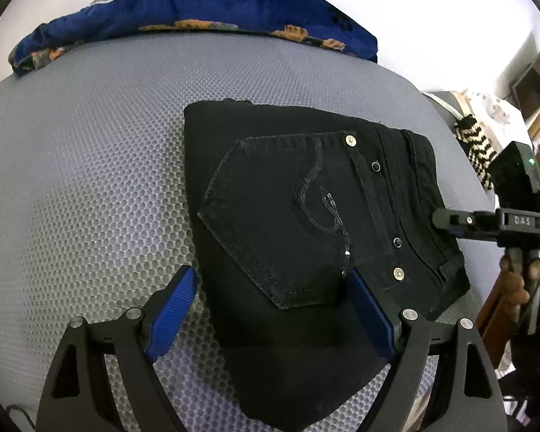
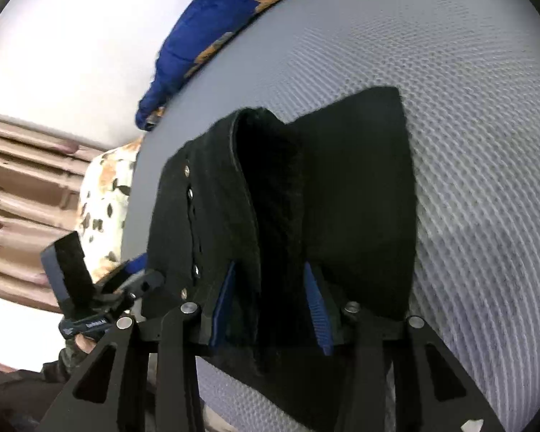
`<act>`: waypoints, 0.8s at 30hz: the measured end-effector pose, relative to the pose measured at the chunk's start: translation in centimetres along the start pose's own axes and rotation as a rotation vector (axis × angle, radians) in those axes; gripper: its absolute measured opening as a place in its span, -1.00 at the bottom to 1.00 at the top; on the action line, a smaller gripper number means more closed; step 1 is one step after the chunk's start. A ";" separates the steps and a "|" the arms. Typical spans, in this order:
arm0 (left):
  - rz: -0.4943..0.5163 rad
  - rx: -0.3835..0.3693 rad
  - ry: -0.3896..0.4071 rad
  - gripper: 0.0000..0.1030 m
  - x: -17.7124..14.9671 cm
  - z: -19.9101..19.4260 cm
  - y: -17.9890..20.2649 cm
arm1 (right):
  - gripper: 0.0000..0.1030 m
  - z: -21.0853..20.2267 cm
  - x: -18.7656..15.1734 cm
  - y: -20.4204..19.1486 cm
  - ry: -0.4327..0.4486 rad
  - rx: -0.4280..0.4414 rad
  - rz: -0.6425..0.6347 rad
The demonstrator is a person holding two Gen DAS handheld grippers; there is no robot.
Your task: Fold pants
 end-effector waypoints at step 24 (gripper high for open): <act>-0.044 0.020 -0.008 0.65 0.4 2.0 -0.2 | -0.76 1.0 1.6 -4.0 0.086 -0.028 -0.096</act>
Point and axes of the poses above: each gripper's, at about its wrist camera, not at the fingertips, and z roughly the way its jaws point, y to its right, x to its top, the point moved 8 cm from there along z, roughly the way its jaws point, and after that the axes turned 1 degree about x, right-handed, at the moved point
